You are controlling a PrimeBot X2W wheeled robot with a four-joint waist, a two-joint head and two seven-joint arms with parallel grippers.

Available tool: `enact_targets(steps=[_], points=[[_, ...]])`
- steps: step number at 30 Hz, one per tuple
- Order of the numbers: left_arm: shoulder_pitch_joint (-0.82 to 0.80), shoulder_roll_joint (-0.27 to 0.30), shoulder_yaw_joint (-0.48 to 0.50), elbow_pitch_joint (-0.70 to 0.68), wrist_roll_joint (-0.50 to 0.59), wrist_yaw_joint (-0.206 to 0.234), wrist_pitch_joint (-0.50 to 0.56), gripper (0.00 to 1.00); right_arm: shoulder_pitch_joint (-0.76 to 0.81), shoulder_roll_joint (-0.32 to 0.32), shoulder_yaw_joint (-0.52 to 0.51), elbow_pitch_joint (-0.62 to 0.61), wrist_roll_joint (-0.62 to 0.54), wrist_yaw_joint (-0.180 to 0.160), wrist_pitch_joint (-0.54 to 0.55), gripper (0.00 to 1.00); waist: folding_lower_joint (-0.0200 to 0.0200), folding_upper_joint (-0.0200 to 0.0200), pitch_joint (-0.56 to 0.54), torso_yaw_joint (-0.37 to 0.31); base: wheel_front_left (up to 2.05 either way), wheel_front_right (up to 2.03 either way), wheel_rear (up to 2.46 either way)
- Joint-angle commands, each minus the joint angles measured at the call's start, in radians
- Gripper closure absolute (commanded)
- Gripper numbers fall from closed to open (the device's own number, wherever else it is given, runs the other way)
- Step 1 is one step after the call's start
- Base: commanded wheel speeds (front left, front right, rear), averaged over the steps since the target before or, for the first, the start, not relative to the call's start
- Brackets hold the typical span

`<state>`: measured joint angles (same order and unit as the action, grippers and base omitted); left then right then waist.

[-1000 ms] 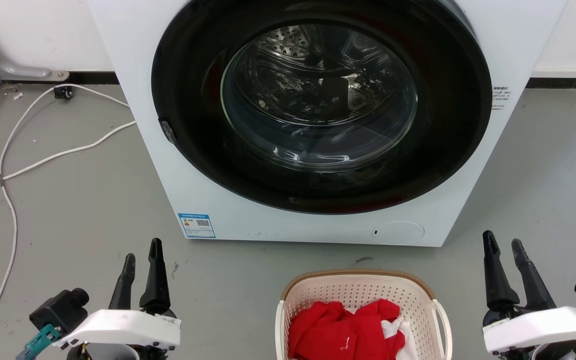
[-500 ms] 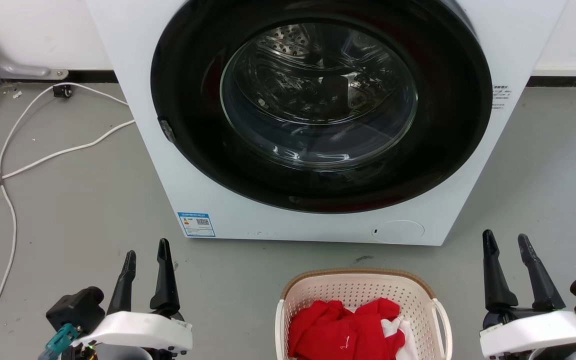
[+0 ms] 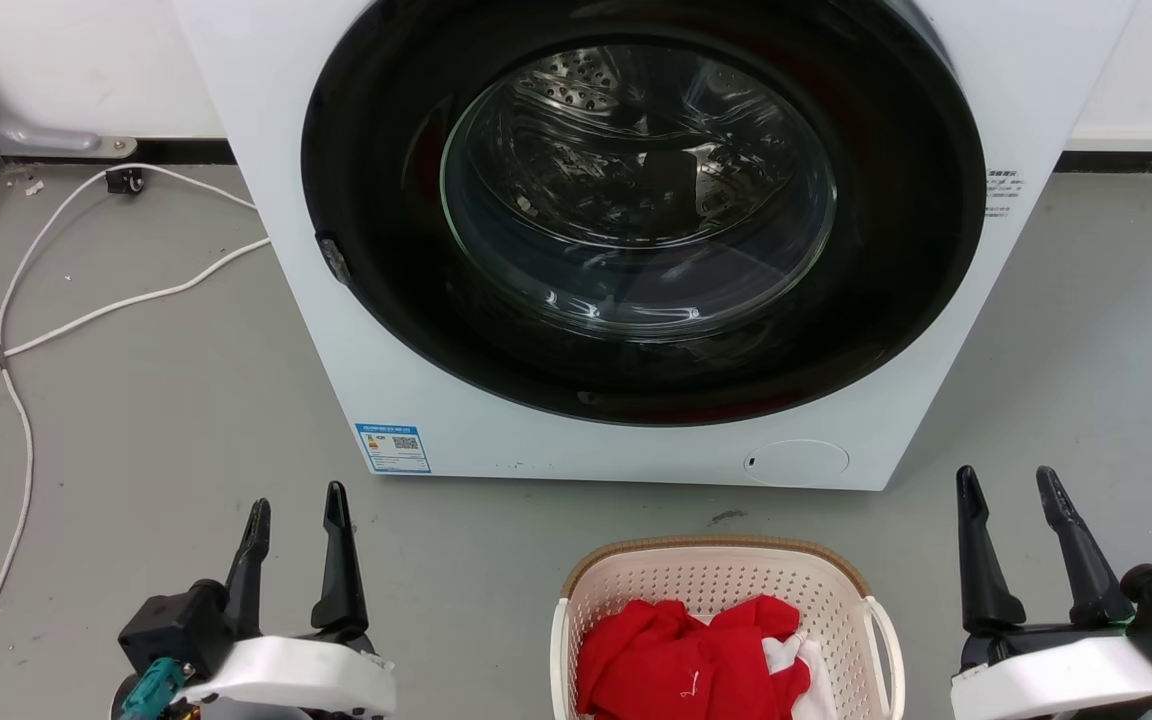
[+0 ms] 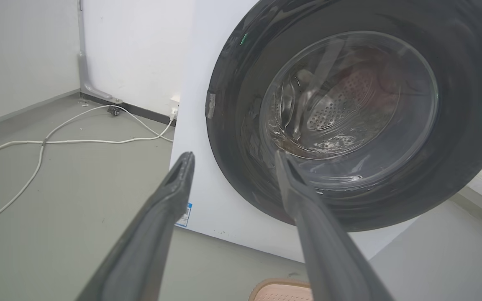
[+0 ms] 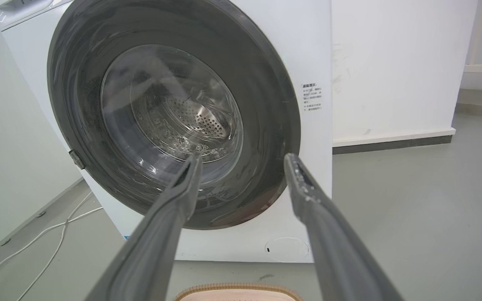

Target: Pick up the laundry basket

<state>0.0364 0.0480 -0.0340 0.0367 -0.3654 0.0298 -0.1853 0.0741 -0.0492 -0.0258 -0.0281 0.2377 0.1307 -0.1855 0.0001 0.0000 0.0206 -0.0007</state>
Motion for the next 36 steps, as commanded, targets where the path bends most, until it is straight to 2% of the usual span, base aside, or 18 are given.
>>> enact_targets(steps=[1,36], points=[[0.003,0.003,-0.004,-0.013,0.03,0.005,-0.009,0.0,0.009,-0.002,0.003,-0.015,-0.033,0.0,-0.01,0.0,-0.0001,0.0,0.0,0.0,0.0,0.0,0.0],[0.043,0.003,-0.031,-0.067,0.312,0.051,-0.077,0.0,0.051,-0.002,0.01,-0.072,-0.314,0.0,-0.078,0.0,-0.0001,0.0,0.008,0.002,0.0,0.0,0.0]])
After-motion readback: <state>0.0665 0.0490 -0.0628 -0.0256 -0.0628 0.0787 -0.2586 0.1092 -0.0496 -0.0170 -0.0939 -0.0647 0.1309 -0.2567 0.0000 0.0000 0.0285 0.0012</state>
